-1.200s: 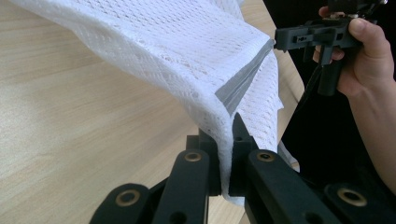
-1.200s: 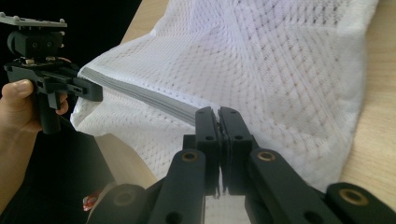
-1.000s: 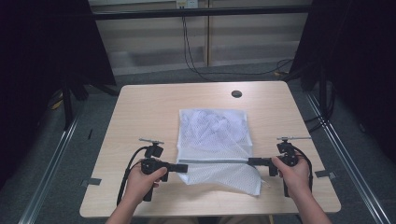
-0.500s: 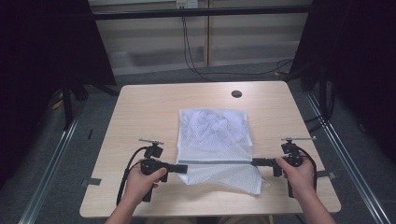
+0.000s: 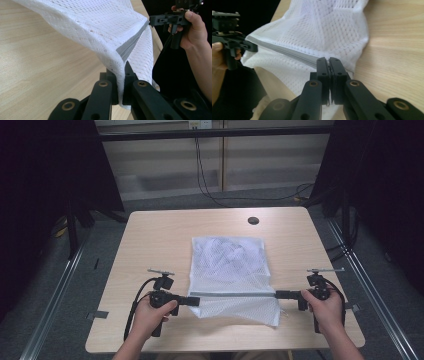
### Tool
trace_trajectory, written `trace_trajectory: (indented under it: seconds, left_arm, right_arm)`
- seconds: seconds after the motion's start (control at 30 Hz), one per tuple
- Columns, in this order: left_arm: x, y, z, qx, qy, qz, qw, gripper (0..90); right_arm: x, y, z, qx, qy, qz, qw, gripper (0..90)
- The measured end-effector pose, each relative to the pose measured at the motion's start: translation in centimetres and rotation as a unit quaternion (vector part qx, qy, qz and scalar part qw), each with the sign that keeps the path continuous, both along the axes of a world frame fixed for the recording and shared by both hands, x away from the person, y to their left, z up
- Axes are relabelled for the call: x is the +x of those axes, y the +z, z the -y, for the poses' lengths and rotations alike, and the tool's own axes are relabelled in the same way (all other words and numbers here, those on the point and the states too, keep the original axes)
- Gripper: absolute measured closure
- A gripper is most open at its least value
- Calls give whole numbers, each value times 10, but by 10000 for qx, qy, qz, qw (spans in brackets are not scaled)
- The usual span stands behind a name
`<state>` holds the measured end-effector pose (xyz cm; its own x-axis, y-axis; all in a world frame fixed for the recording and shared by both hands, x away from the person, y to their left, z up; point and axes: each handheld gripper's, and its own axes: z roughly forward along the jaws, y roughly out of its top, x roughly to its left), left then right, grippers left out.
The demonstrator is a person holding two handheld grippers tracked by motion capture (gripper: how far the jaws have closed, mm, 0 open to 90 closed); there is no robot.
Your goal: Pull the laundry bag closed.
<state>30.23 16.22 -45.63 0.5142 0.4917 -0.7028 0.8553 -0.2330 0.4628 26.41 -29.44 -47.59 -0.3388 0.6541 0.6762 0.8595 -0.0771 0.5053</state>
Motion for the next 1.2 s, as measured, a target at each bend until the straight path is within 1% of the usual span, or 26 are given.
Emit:
trace_trajectory:
  seconds: [0.13, 0.17, 0.2, 0.27, 0.3, 0.33, 0.43, 0.5, 0.53, 0.57, 0.6, 0.63, 0.67, 0.7, 0.73, 0.77, 0.8, 0.83, 0.87, 0.9, 0.97, 1.03, 1.07, 1.1, 1.13, 1.2]
  left_arm:
    - [-1, 0, 1, 10, 21, -2, 10000, 887]
    - [0, 0, 1, 25, 7, 22, 10000, 888]
    - [-1, 0, 2, 6, 23, -30, 10000, 887]
    - [-1, -1, 3, 6, -3, -8, 10000, 888]
    - [-1, -1, 2, 34, -32, 22, 10000, 888]
    - [-1, -1, 3, 23, 0, 31, 10000, 887]
    - [-2, -1, 3, 6, -38, 9, 10000, 887]
    - [-2, -1, 3, 30, -110, 135, 9998, 884]
    - [-3, 0, 4, -21, -89, 155, 9998, 878]
    - [-4, 0, 4, -73, -59, 212, 9997, 854]
    - [-3, 0, 2, -97, -65, 378, 9992, 813]
    - [-3, 0, 2, -122, -26, 450, 9989, 736]
    - [-3, 1, 0, -151, 51, 522, 9985, 683]
    - [-3, 1, -2, -174, 32, 532, 9984, 635]
    - [-4, 2, -3, -298, 46, 436, 9986, 584]
    - [-4, 3, -4, -300, 65, 526, 9981, 504]
    - [-4, 3, -6, -217, 58, 787, 9966, 432]
    - [-5, 4, -6, -131, 50, 946, 9954, 369]
    - [-5, 4, -7, -55, 61, 1065, 9943, 325]
    - [-4, 3, -8, 69, 43, 1234, 9923, 286]
    - [-2, 2, -10, 217, 38, 1421, 9896, 185]
    - [-2, 2, -13, 349, 33, 1647, 9857, 167]
    - [-1, 2, -15, 405, 24, 1720, 9843, 151]
    - [-1, 3, -17, 430, 101, 1751, 9836, 145]
    - [0, 3, -20, 452, 120, 1817, 9822, 143]
    - [1, 3, -24, 520, 258, 1988, 9783, 132]
  right_arm:
    - [-2, -1, 4, 36, -31, -7, 10000, 877]
    - [-2, -1, 5, -33, -66, 1, 10000, 877]
    - [-2, -1, 6, -50, -75, 22, 10000, 877]
    - [-3, -1, 7, 12, -86, 2, 10000, 877]
    - [-4, -1, 8, 3, -104, 11, 9999, 877]
    - [-3, -2, 8, -16, -93, 11, 10000, 877]
    - [-4, -3, 8, 9, -65, 22, 10000, 876]
    - [-4, -3, 8, -12, -67, 73, 9999, 876]
    - [-4, -3, 8, -19, -50, 76, 10000, 875]
    - [-5, -3, 8, -14, -33, 60, 10000, 874]
    - [-5, -3, 8, -32, -20, 74, 10000, 873]
    - [-6, -3, 8, -70, -76, 154, 9998, 871]
    - [-6, -2, 9, -43, -82, 236, 9997, 855]
    - [-7, 0, 10, 25, -119, 363, 9993, 735]
    - [-7, 1, 10, -33, -189, 463, 9987, 632]
    - [-7, 4, 11, -177, -259, 663, 9973, 586]
    - [-8, 6, 13, -267, -252, 746, 9965, 585]
    - [-8, 8, 13, -262, -259, 810, 9960, 556]
    - [-8, 8, 15, -239, -272, 886, 9954, 519]
    - [-8, 8, 15, -261, -302, 914, 9950, 469]
    - [-8, 8, 16, -393, -384, 947, 9940, 387]
    - [-7, 7, 17, -589, -402, 1119, 9912, 322]
    - [-7, 7, 17, -704, -423, 1205, 9893, 296]
    - [-8, 8, 17, -845, -450, 1281, 9871, 265]
    - [-7, 9, 17, -976, -459, 1348, 9850, 239]
    - [-7, 9, 18, -1150, -488, 1493, 9809, 210]
